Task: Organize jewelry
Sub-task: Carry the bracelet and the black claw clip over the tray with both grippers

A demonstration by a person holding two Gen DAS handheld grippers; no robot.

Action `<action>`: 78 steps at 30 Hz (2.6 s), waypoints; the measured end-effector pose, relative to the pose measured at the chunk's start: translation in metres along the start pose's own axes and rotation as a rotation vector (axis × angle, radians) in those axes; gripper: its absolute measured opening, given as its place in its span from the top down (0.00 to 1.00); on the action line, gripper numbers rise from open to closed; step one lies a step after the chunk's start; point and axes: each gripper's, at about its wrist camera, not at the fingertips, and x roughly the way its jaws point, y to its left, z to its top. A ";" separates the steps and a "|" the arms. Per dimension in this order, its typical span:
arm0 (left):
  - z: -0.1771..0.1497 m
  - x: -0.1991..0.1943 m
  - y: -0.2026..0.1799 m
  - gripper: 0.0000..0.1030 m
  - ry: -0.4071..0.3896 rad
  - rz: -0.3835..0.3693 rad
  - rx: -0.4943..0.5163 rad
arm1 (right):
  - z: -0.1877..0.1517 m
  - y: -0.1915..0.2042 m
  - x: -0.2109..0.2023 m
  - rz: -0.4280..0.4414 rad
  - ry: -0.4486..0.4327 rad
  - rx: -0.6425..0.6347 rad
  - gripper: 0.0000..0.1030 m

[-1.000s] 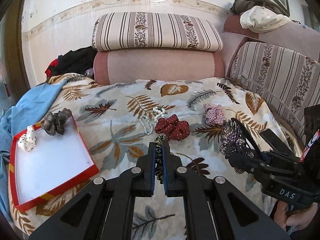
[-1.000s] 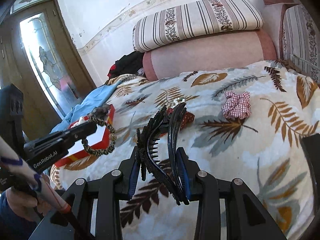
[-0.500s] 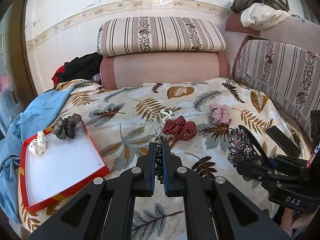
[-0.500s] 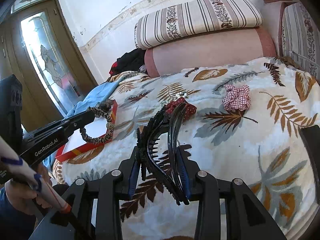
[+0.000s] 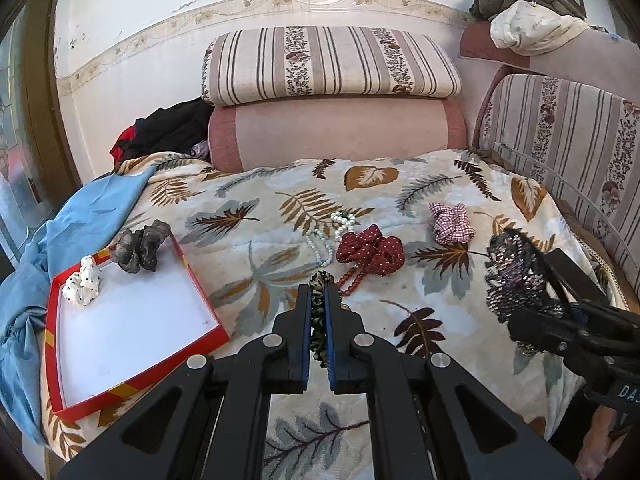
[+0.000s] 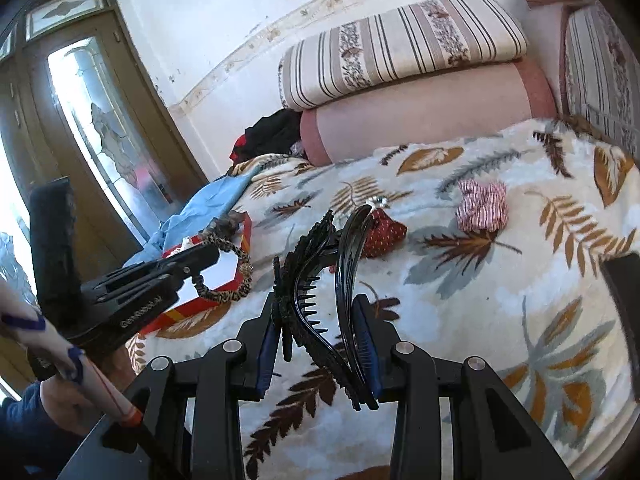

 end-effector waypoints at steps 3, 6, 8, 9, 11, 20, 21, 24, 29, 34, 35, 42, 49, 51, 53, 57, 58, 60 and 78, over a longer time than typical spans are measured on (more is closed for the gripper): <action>0.000 -0.002 0.003 0.94 -0.003 0.004 -0.002 | -0.001 0.000 -0.002 0.012 0.007 0.013 0.62; 0.001 -0.003 0.008 0.94 -0.007 0.006 -0.012 | -0.001 0.001 -0.004 0.011 0.009 0.018 0.62; 0.002 -0.003 0.011 0.94 -0.008 0.003 -0.022 | 0.000 0.001 -0.005 0.014 0.011 0.023 0.62; 0.002 -0.003 0.013 0.94 -0.009 0.002 -0.028 | 0.000 0.001 -0.005 0.014 0.012 0.023 0.62; 0.003 -0.004 0.016 0.94 -0.013 0.000 -0.039 | 0.001 0.003 -0.006 0.011 0.015 0.020 0.62; 0.005 -0.006 0.035 0.94 -0.028 -0.010 -0.087 | 0.002 0.018 0.000 0.013 0.044 -0.009 0.62; 0.006 -0.006 0.037 0.94 -0.030 -0.009 -0.093 | 0.002 0.020 0.002 0.015 0.049 -0.013 0.62; 0.006 -0.006 0.049 0.94 -0.035 -0.006 -0.119 | 0.004 0.028 0.006 0.020 0.062 -0.023 0.62; 0.008 -0.005 0.069 0.94 -0.044 0.006 -0.164 | 0.008 0.044 0.012 0.028 0.076 -0.053 0.62; 0.008 -0.004 0.091 0.94 -0.054 0.023 -0.208 | 0.015 0.060 0.021 0.041 0.095 -0.082 0.62; 0.008 -0.004 0.096 0.94 -0.054 0.028 -0.218 | 0.017 0.063 0.025 0.046 0.100 -0.085 0.62; 0.002 -0.010 0.144 0.94 -0.061 0.101 -0.279 | 0.029 0.092 0.049 0.097 0.123 -0.125 0.62; -0.012 -0.014 0.205 0.94 -0.051 0.205 -0.359 | 0.037 0.121 0.082 0.150 0.172 -0.169 0.62; -0.017 -0.014 0.223 0.94 -0.044 0.223 -0.391 | 0.039 0.132 0.093 0.167 0.188 -0.186 0.62; -0.020 -0.013 0.234 0.94 -0.037 0.242 -0.411 | 0.041 0.142 0.104 0.179 0.200 -0.197 0.62; -0.026 -0.009 0.255 0.94 -0.023 0.269 -0.442 | 0.046 0.160 0.125 0.211 0.224 -0.211 0.62; -0.027 -0.007 0.259 0.94 -0.016 0.274 -0.445 | 0.047 0.164 0.131 0.218 0.231 -0.212 0.62; -0.030 -0.002 0.267 0.94 -0.001 0.288 -0.459 | 0.049 0.173 0.145 0.229 0.248 -0.216 0.62; -0.040 0.035 0.311 0.94 0.102 0.366 -0.502 | 0.052 0.215 0.261 0.235 0.389 -0.241 0.62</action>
